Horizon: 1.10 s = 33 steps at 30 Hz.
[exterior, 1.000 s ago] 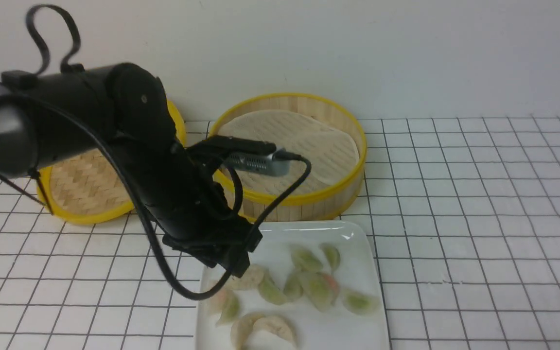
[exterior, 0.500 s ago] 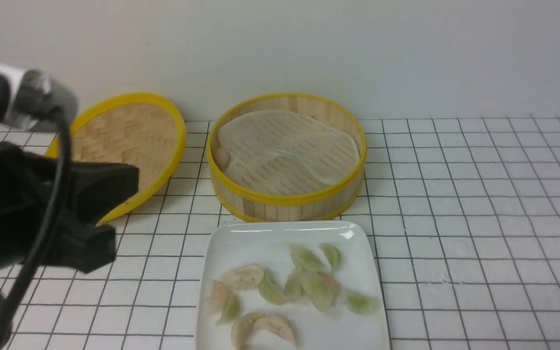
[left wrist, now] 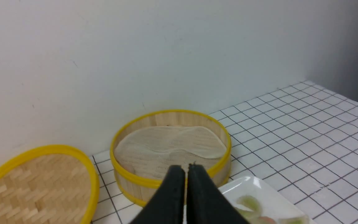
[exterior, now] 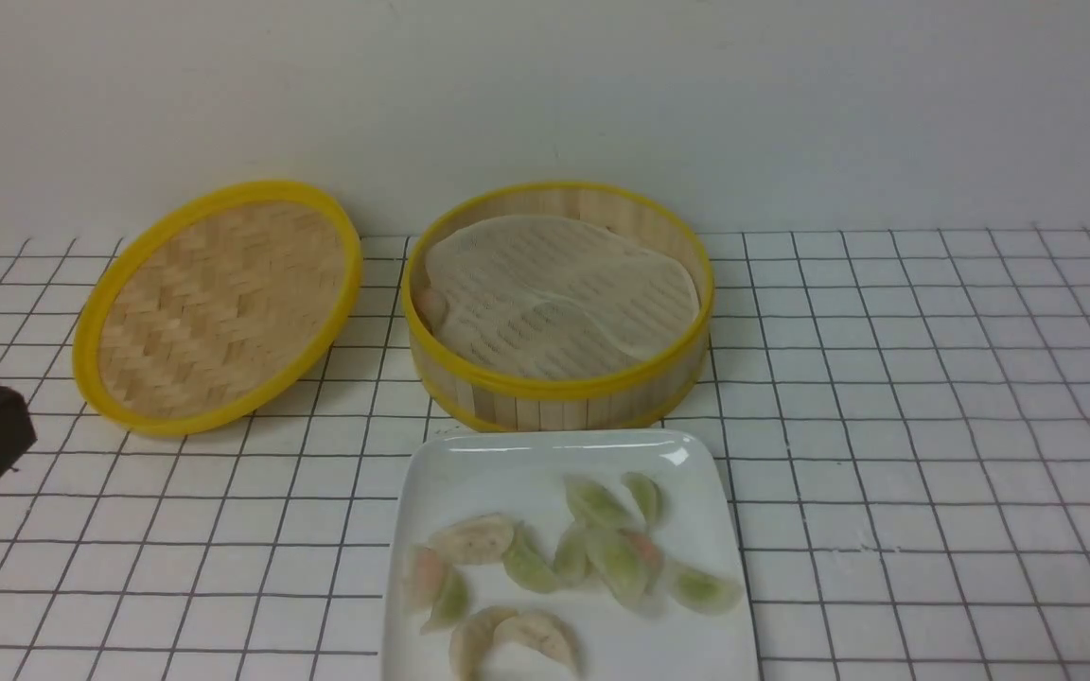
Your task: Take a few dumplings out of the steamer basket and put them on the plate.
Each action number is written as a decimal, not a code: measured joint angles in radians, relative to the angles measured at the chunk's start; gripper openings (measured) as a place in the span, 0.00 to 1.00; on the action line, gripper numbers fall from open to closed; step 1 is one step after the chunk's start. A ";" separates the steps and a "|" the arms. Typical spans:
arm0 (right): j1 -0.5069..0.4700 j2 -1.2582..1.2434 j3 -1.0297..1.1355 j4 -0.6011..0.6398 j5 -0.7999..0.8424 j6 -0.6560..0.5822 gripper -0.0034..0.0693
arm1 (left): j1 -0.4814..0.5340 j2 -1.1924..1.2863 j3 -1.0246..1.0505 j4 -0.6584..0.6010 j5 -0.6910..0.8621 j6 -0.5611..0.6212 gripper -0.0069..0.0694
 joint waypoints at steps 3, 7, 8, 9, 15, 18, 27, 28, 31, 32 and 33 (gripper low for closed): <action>0.000 0.000 0.000 0.000 0.000 0.000 0.03 | 0.000 -0.023 0.033 0.049 -0.003 -0.006 0.08; 0.000 0.000 0.000 0.000 0.000 0.000 0.03 | 0.029 -0.072 0.144 0.107 -0.064 -0.032 0.08; 0.000 0.000 0.000 0.000 0.000 0.000 0.03 | 0.058 -0.097 0.191 0.110 -0.089 -0.046 0.08; 0.000 0.000 0.000 0.000 0.000 0.000 0.03 | 0.086 -0.119 0.243 0.110 -0.110 -0.059 0.08; 0.000 0.000 0.000 0.000 0.000 0.000 0.03 | 0.299 -0.280 0.555 0.110 -0.228 -0.097 0.08; 0.000 0.000 0.000 0.000 0.000 0.000 0.03 | 0.348 -0.340 0.615 0.113 -0.190 -0.102 0.08; 0.000 0.000 0.000 0.000 0.000 0.000 0.03 | 0.353 -0.353 0.620 0.116 -0.067 -0.101 0.08; 0.000 0.000 0.000 0.000 0.000 0.000 0.03 | 0.353 -0.353 0.620 0.116 -0.067 -0.101 0.08; 0.000 0.000 0.000 0.000 0.000 0.000 0.03 | 0.353 -0.353 0.620 0.116 -0.065 -0.101 0.08; 0.000 0.000 0.000 0.000 0.000 0.000 0.03 | 0.353 -0.353 0.620 0.116 -0.065 -0.101 0.08; 0.000 0.000 0.000 0.000 0.000 0.000 0.03 | 0.353 -0.353 0.620 0.116 -0.065 -0.101 0.08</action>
